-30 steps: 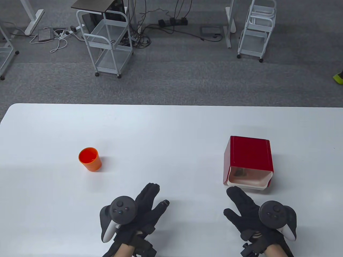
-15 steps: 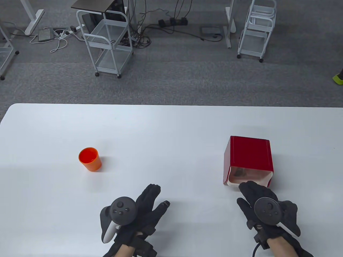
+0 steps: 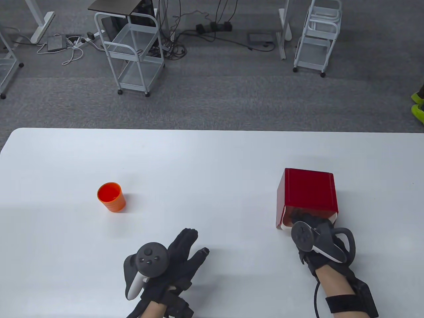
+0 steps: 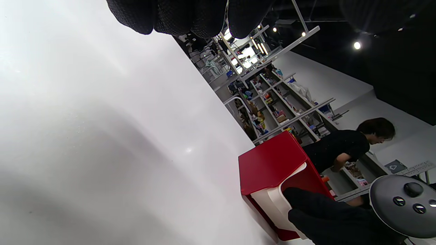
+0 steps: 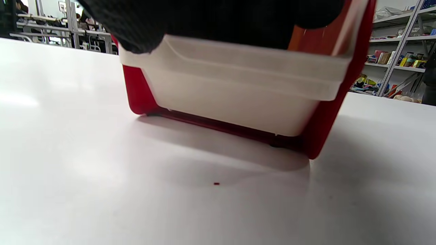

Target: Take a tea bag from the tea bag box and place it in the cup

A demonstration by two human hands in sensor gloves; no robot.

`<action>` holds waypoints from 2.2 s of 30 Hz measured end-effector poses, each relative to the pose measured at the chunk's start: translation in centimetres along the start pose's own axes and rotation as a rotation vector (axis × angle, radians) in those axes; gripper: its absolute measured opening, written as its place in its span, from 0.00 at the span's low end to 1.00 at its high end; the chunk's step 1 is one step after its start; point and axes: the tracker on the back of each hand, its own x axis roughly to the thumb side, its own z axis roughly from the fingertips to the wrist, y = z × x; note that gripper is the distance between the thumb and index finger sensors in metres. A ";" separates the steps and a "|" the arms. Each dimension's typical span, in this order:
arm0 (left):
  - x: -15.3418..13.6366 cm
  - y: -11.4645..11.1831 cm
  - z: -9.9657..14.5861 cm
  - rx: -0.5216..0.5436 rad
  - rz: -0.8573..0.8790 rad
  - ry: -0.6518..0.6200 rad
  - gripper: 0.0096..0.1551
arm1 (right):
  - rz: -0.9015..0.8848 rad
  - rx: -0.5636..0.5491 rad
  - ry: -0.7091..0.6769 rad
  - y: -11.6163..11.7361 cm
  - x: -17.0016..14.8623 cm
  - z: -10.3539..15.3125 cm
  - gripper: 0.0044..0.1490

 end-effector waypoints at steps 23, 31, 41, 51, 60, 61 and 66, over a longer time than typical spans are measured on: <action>-0.2 0.0 -0.1 -0.010 0.000 0.020 0.52 | -0.030 -0.002 -0.041 0.8 -0.3 0.9 0.29; -0.1 0.0 -0.1 -0.007 0.002 0.010 0.52 | 0.008 0.022 -0.090 0.5 0.2 2.0 0.29; -0.1 0.0 -0.1 -0.005 0.002 0.005 0.52 | 0.036 0.026 -0.135 0.2 0.7 3.2 0.30; -0.2 -0.1 -0.1 -0.005 0.000 0.008 0.52 | 0.028 0.026 -0.157 0.1 0.8 4.2 0.30; -0.2 -0.1 -0.1 -0.008 0.001 0.009 0.52 | 0.002 0.033 -0.175 0.0 0.8 5.0 0.30; -0.2 -0.1 -0.1 -0.009 0.000 0.010 0.52 | 0.001 0.032 -0.179 0.0 0.9 5.1 0.30; -0.2 -0.1 -0.1 -0.010 -0.001 0.012 0.52 | 0.000 0.033 -0.195 -0.1 1.0 5.7 0.30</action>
